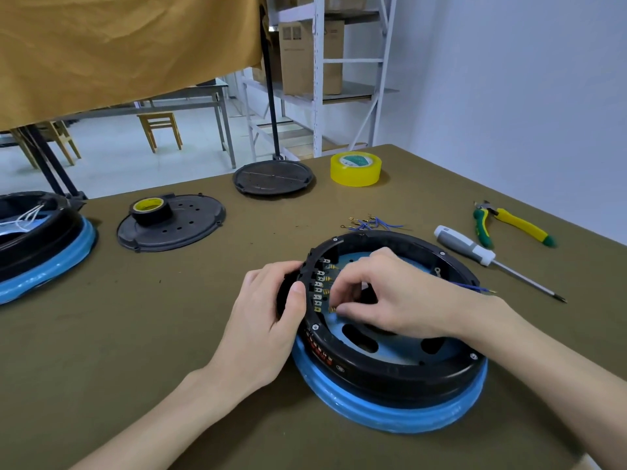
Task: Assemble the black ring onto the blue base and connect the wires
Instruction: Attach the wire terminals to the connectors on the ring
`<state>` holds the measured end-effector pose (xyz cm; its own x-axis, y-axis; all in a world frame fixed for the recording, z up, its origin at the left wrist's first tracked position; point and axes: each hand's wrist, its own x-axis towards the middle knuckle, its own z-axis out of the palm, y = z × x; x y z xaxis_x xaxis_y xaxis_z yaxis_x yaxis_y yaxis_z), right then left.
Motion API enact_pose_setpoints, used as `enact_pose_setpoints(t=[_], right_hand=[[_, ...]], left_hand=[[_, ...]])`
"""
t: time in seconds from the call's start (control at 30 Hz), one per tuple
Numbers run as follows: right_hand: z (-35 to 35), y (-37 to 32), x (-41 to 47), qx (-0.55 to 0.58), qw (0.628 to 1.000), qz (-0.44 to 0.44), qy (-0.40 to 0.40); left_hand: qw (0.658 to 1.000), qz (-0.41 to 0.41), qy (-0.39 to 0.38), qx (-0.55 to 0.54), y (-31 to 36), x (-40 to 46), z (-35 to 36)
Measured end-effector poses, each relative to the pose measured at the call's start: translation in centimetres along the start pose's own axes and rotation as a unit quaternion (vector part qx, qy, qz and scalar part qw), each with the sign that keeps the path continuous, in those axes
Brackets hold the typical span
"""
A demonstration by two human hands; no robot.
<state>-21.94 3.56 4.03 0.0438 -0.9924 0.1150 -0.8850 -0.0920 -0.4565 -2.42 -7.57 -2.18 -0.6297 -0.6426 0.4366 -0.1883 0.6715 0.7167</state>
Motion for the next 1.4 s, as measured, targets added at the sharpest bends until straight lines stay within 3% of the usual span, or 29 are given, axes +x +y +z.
enact_pose_setpoints(t=[0.4, 0.57, 0.8, 1.07, 1.4], right_hand=[[0.8, -0.9, 0.3, 0.031, 0.999, 0.021, 0.026], [1.0, -1.4, 0.2, 0.025, 0.999, 0.025, 0.024], [1.2, -2.2, 0.1, -0.016, 0.999, 0.041, 0.027], [1.3, -2.6, 0.1, -0.010, 0.998, 0.045, 0.033], [1.3, -2.4, 0.2, -0.031, 0.998, 0.048, 0.024]], left_hand=[[0.996, 0.021, 0.035, 0.077, 0.6, -0.4, 0.0], [0.986, 0.045, 0.047, 0.155, 1.4, -1.4, 0.1], [0.984, 0.045, 0.028, 0.170, 2.0, -1.9, -0.3], [0.956, 0.078, 0.068, 0.273, 2.9, -2.7, -0.6], [0.978, 0.021, 0.055, 0.202, 3.6, -3.5, -0.1]])
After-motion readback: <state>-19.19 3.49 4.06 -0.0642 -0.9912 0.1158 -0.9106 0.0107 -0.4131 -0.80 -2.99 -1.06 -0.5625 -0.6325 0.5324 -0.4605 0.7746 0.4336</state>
